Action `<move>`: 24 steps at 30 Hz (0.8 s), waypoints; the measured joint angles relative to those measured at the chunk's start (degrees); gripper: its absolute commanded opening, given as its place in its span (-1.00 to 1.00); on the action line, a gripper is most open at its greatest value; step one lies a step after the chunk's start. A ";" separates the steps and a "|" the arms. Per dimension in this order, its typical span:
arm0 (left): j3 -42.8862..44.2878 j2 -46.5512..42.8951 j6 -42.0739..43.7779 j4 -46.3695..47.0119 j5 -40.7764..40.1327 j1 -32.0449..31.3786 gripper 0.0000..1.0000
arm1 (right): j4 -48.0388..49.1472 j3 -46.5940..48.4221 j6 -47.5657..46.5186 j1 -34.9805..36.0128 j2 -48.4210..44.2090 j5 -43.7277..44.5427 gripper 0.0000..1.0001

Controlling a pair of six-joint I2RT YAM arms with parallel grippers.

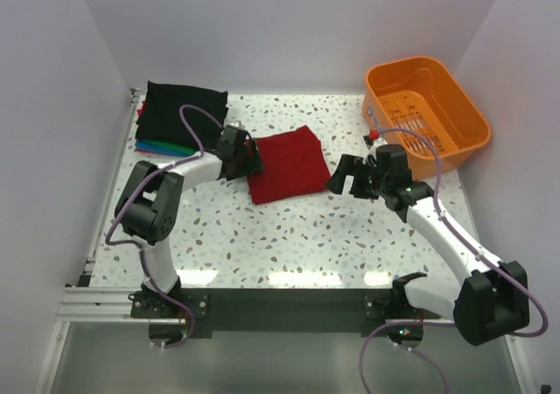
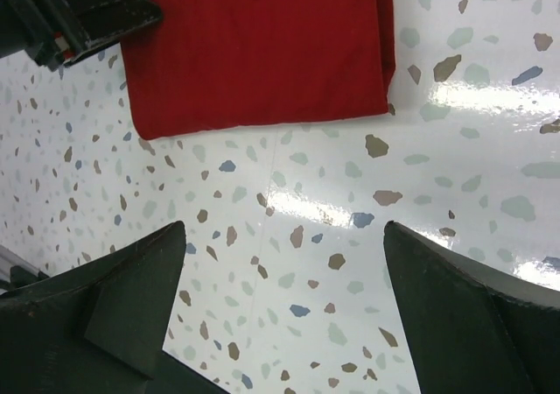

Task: Fold and stack the t-shirts
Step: Neatly place the folded tshirt to the corner

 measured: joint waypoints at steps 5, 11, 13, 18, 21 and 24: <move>5.03 4.83 0.13 -0.17 -3.26 -2.01 -0.23 | -0.46 -0.74 -0.35 0.00 -1.81 0.26 0.97; 11.65 9.25 1.97 -3.34 -7.98 -3.69 -1.00 | -2.32 -3.30 -0.59 0.00 -4.28 1.81 0.97; 14.73 10.86 3.89 -5.18 -10.19 -4.07 -1.00 | -3.02 -3.93 -0.85 0.00 -5.35 2.64 0.97; 19.63 12.09 14.56 -8.81 -16.59 -4.31 -1.00 | -4.35 -4.42 -1.62 0.00 -6.34 4.72 0.97; 22.95 12.11 23.45 -9.84 -20.63 -4.22 -1.00 | -4.72 -4.76 -1.90 0.00 -6.32 5.46 0.97; 27.98 12.24 31.80 -10.29 -24.24 -4.15 -1.00 | -4.92 -5.20 -2.25 0.00 -6.32 6.10 0.97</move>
